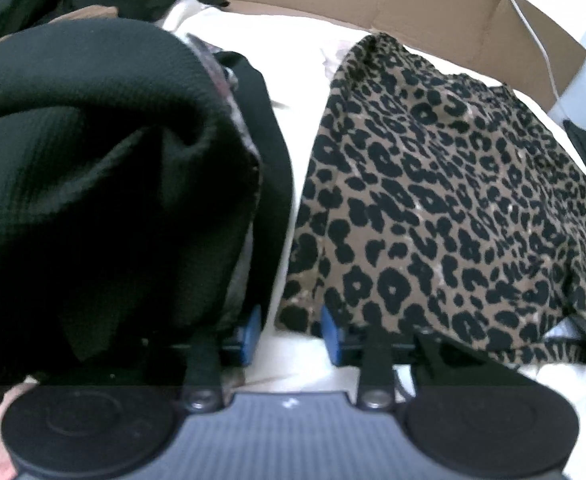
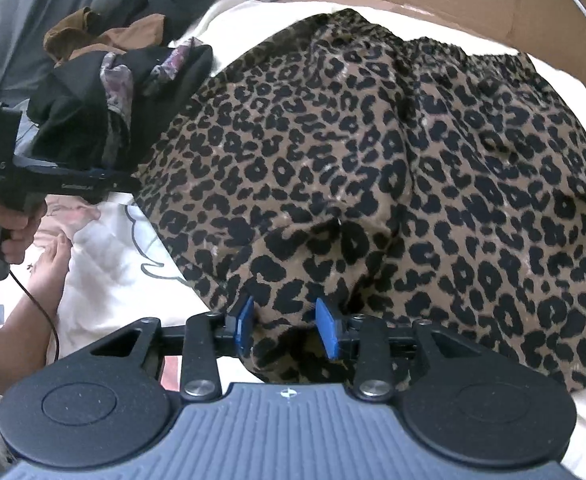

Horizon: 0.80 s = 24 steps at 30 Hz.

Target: Fold clothes

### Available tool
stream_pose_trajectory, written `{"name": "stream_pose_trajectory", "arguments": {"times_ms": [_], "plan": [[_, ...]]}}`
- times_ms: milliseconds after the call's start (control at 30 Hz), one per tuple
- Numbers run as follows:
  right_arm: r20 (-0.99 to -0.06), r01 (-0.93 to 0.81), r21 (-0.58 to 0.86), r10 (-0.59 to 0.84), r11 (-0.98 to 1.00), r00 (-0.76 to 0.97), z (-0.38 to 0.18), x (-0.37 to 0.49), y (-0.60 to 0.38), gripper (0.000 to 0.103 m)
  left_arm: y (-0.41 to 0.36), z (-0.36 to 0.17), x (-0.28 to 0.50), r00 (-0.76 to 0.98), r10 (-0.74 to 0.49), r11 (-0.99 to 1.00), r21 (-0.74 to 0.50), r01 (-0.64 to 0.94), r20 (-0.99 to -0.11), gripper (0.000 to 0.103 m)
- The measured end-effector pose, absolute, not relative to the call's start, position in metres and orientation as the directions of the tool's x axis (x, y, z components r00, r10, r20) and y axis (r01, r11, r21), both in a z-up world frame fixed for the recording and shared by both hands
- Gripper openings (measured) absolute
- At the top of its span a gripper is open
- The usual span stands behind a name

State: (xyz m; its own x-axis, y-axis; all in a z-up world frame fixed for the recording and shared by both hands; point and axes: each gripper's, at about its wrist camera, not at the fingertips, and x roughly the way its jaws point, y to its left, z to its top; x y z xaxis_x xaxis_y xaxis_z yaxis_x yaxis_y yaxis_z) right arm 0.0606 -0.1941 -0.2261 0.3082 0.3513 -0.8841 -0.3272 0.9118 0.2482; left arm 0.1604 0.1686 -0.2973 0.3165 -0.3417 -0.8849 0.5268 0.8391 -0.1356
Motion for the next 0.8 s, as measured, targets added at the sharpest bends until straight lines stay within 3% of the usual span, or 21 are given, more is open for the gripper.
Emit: {"name": "stream_pose_trajectory", "arguments": {"times_ms": [333, 567, 733, 800], "plan": [[-0.906, -0.335, 0.262, 0.350, 0.905, 0.237, -0.239, 0.047, -0.193, 0.041, 0.170, -0.303, 0.165, 0.320, -0.403, 0.830, -0.196, 0.521, -0.857, 0.035], [-0.905, -0.329, 0.273, 0.357, 0.904, 0.233, -0.239, 0.045, -0.195, 0.041, 0.192, -0.299, 0.175, 0.241, -0.530, 0.799, -0.384, 0.463, -0.813, 0.029], [-0.905, -0.317, 0.279, 0.359, 0.906, 0.229, -0.241, 0.045, -0.198, 0.041, 0.211, -0.303, 0.183, 0.217, -0.607, 0.785, -0.534, 0.315, -0.764, 0.028], [-0.904, -0.319, 0.279, 0.359, 0.906, 0.230, -0.241, 0.045, -0.198, 0.041, 0.208, -0.305, 0.184, 0.218, -0.604, 0.787, -0.531, 0.313, -0.767, 0.027]]}}
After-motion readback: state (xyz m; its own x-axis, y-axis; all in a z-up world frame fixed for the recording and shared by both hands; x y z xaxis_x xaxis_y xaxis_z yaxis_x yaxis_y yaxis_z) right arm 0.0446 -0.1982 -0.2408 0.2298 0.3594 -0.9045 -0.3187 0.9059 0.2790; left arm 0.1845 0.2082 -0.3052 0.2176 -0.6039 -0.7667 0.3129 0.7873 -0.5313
